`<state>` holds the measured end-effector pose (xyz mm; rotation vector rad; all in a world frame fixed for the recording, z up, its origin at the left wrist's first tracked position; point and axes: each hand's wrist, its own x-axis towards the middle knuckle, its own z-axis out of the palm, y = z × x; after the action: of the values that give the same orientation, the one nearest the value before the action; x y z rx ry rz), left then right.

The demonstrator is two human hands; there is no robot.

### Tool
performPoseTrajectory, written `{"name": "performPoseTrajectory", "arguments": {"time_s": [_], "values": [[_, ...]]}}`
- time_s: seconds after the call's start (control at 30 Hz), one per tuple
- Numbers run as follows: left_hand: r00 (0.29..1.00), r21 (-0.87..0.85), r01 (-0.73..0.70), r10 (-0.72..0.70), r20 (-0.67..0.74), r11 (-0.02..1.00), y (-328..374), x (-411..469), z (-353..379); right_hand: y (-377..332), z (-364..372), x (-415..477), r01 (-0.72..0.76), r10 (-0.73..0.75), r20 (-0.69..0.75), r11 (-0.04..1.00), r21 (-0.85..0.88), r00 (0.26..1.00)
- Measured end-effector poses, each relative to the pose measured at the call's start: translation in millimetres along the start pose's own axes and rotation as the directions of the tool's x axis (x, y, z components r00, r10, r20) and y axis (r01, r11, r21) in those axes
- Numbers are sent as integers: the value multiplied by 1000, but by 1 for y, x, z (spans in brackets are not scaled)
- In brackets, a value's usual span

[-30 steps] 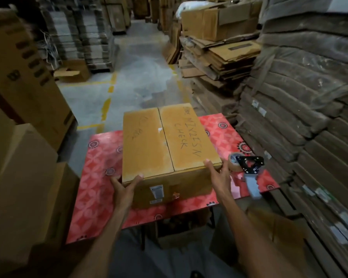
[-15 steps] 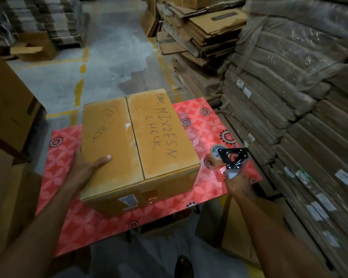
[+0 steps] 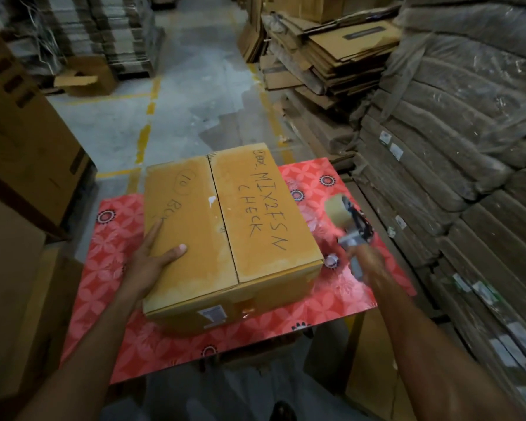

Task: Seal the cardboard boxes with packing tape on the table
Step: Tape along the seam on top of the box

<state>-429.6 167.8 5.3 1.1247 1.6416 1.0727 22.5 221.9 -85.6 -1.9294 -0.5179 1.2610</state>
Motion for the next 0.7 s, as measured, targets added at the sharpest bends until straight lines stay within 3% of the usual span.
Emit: {"name": "performPoseTrajectory", "arguments": {"time_s": [0.1,0.2,0.3,0.37,0.4,0.5,0.53,0.57,0.6,0.63,0.7], "values": [[999,-11,-3,2,-51,1000,4,-18,28,-50,5,-21,158,-178,115,973,166,977],[995,6,38,-37,-89,999,0,-42,59,-100,5,-57,235,-353,323,906,352,878],[991,143,131,-126,-49,981,5,-67,82,-141,5,-88,311,-428,473,899,308,770],[981,286,181,-194,19,941,14,-76,84,-157,9,-100,430,-487,486,873,231,726],[987,370,144,-159,8,918,19,-76,81,-160,14,-107,474,-502,504,859,196,703],[967,583,-165,248,-64,795,34,-48,69,-155,40,-131,467,-449,607,873,141,656],[955,545,-220,294,-50,809,43,-31,67,-151,52,-139,439,-425,635,886,147,645],[973,394,-204,230,-20,896,57,-14,67,-146,64,-148,413,-402,660,898,150,635],[996,138,-90,86,34,986,72,1,68,-143,77,-156,399,-384,682,905,146,623],[990,-155,89,-70,125,984,86,15,69,-140,89,-163,395,-372,693,909,136,618],[912,-492,391,-254,323,778,105,41,70,-135,109,-172,398,-368,679,909,120,635]]}}
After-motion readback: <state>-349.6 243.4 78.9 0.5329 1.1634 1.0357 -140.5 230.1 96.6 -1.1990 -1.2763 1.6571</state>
